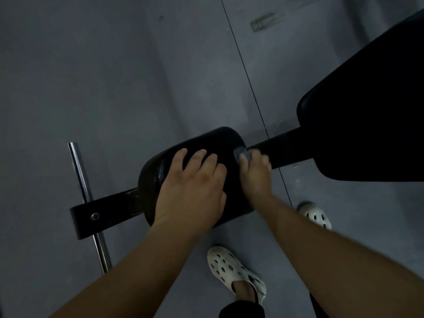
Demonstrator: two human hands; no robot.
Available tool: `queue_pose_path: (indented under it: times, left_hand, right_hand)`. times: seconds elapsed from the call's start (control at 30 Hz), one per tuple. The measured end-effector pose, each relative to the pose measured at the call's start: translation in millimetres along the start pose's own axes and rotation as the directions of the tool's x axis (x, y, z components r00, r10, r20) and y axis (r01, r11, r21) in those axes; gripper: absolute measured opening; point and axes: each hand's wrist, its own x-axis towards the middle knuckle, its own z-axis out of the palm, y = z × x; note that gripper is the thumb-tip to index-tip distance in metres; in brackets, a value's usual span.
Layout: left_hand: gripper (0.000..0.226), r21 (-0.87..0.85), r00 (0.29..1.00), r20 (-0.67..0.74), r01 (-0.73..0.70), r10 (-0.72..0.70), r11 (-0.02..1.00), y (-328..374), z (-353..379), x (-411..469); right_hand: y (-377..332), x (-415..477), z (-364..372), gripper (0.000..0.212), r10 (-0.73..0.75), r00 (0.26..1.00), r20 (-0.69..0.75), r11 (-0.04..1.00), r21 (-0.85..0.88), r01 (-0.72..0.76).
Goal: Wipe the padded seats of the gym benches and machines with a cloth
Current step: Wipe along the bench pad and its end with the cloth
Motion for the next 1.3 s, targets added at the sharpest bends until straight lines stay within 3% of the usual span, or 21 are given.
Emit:
queue_pose_path:
  times: [0.07,0.1,0.17,0.27,0.3,0.4,0.47,0.57,0.67,0.73,0.83,0.93,1.03,1.17,1.3]
  left_hand:
    - [0.049,-0.024,0.998,-0.061,0.002,-0.003,1.0,-1,2,0]
    - [0.051,-0.034,0.996,-0.093,0.001,-0.004,0.999,-1,3,0]
    - [0.056,-0.062,0.987,-0.163,0.0,-0.01,0.998,-2,2,-3]
    - [0.058,-0.178,0.964,-0.263,-0.008,-0.04,0.984,-3,-4,-9]
    - [0.057,-0.234,0.953,-0.296,-0.01,-0.061,0.972,-3,-6,-13]
    - [0.058,-0.377,0.923,-0.336,0.049,-0.186,0.925,-5,-12,-36]
    - [0.065,-0.404,0.907,-0.312,0.142,-0.282,0.904,-9,-12,-58]
    - [0.074,-0.465,0.864,-0.24,0.297,-0.442,0.834,-23,-15,-90]
    - [0.079,-0.477,0.868,-0.161,0.347,-0.469,0.807,-30,-22,-111]
    - [0.083,-0.464,0.909,-0.1,0.317,-0.404,0.827,-31,-24,-121]
    - [0.08,-0.418,0.94,-0.01,0.306,-0.341,0.856,-29,-20,-135]
    - [0.079,-0.414,0.936,0.01,0.323,-0.351,0.851,-30,-20,-156]
    - [0.078,-0.406,0.94,-0.036,0.296,-0.339,0.865,-35,-26,-177]
    - [0.079,-0.456,0.913,-0.101,0.311,-0.395,0.834,-43,-55,-207]
    - [0.079,-0.502,0.853,-0.191,0.339,-0.485,0.796,-44,-92,-248]
  right_hand:
    - [-37,47,13,0.039,0.106,0.994,0.011,0.994,0.026,-0.107]
    - [-58,56,16,0.038,0.066,0.997,0.027,0.997,0.041,-0.068]
    - [-81,42,19,0.032,-0.149,0.987,0.067,0.987,0.065,0.144]
    - [-59,-27,-4,0.028,-0.468,0.878,0.104,0.874,-0.096,0.477]
    - [-48,-45,-13,0.029,-0.497,0.858,0.132,0.849,-0.131,0.512]
    - [-61,-43,-25,0.027,-0.432,0.896,0.105,0.879,-0.175,0.444]
    - [-114,-34,-17,0.023,-0.441,0.894,0.082,0.888,-0.107,0.447]
    - [-178,-70,-7,0.021,-0.491,0.85,0.193,0.87,0.06,0.489]
    - [-170,-111,-24,0.016,-0.594,0.765,0.249,0.787,-0.015,0.617]
    - [-159,-129,-36,0.03,-0.644,0.699,0.311,0.736,0.003,0.677]
    - [-136,-152,-40,0.038,-0.698,0.568,0.437,0.536,-0.208,0.819]
    - [-112,-170,-54,0.03,-0.598,0.592,0.54,0.504,-0.321,0.802]
    - [-126,-190,-84,0.022,-0.6,0.654,0.46,0.508,-0.413,0.756]
    - [-178,-220,-113,0.027,-0.767,0.558,0.318,0.378,-0.478,0.792]
    - [-222,-252,-140,0.017,-0.819,0.527,0.229,0.365,-0.502,0.784]
